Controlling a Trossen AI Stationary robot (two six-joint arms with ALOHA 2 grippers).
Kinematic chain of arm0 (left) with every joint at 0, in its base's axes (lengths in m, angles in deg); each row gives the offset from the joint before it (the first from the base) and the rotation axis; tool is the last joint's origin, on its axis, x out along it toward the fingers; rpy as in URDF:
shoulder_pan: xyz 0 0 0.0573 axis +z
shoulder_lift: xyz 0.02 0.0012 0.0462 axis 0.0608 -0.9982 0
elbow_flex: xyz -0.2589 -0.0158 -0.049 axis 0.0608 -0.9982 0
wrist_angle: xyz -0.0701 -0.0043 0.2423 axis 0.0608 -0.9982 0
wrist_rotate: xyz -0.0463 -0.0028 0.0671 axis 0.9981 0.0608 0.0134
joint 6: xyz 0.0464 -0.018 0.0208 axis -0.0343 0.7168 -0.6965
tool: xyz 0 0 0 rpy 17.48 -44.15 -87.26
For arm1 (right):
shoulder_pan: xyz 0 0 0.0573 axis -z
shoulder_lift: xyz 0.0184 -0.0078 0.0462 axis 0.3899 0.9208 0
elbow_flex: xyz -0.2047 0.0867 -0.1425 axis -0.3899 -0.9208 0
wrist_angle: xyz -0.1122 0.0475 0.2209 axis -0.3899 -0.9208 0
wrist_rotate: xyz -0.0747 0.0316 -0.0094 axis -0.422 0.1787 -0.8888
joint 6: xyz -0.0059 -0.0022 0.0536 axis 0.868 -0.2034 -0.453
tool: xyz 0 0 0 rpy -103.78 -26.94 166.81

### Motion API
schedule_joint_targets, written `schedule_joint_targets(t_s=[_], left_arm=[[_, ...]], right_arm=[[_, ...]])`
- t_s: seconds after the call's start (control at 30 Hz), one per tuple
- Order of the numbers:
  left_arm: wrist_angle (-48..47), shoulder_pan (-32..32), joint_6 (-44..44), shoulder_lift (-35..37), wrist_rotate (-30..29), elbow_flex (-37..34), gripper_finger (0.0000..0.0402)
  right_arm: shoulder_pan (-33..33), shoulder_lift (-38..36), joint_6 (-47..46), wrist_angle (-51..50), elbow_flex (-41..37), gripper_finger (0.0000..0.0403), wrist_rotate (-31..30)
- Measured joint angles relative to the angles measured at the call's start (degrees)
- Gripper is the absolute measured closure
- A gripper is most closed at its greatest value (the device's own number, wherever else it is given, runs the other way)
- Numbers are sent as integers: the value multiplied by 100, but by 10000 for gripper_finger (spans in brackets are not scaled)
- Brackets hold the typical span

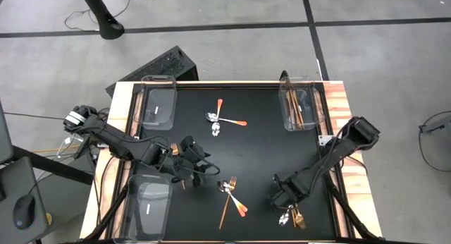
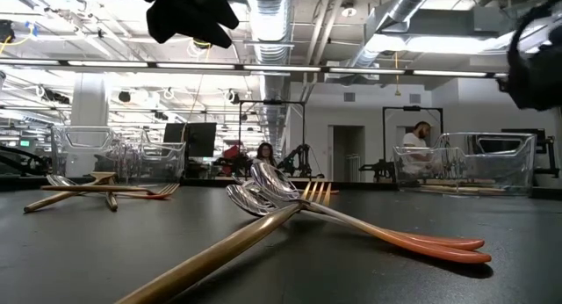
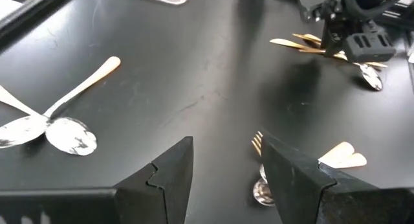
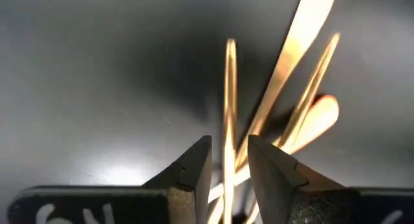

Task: Sort silverware by color (type)
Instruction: Put the gold table knife into the top right transparent bin

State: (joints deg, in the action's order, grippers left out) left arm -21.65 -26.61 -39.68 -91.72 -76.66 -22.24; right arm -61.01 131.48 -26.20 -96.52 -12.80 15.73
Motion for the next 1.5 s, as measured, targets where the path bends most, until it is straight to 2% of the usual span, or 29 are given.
schedule_joint_targets(t_s=[0.27,0.53,0.67,0.83,0.9,1.1,1.4,1.5], left_arm=[[-36,-39,84,0,18,0,233],[-37,-39,36,0,-12,0,233],[-37,-39,38,0,-10,0,233],[-37,-39,38,0,12,0,233],[-37,-39,38,0,12,0,233],[-37,-39,38,0,-9,0,233],[-37,-14,-9,0,-120,0,233],[-37,5,-30,0,-133,0,233]], right_arm=[[-85,79,515,1228,9,281,19],[-89,79,432,407,5,281,46],[-37,79,509,408,4,281,48],[-44,79,930,1520,4,281,31],[-46,79,953,1648,6,281,-30],[-46,80,809,1232,6,281,-90],[-30,81,451,-170,-8,281,-96],[37,82,383,-80,-200,281,-54]])
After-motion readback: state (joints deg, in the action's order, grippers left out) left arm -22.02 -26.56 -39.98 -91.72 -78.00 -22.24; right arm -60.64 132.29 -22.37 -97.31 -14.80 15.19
